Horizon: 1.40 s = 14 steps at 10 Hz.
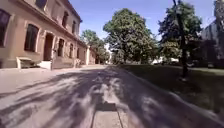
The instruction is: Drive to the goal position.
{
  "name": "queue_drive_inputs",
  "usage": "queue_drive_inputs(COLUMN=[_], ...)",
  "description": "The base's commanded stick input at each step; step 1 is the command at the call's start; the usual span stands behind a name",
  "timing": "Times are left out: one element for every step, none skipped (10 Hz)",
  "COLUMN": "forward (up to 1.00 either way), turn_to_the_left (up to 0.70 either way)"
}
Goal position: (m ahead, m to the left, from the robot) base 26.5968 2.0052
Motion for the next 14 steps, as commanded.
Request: queue_drive_inputs(forward=[0.7, 0.7, 0.7, 0.7, 0.7, 0.7, 0.7, 0.7, 0.7, 0.7, 0.7, 0.7, 0.7, 0.7], turn_to_the_left=[0.0, 0.0, 0.0, 0.0, 0.0, 0.0, 0.0, 0.0, 0.0, 0.0, 0.0, 0.0, 0.0, 0.0])
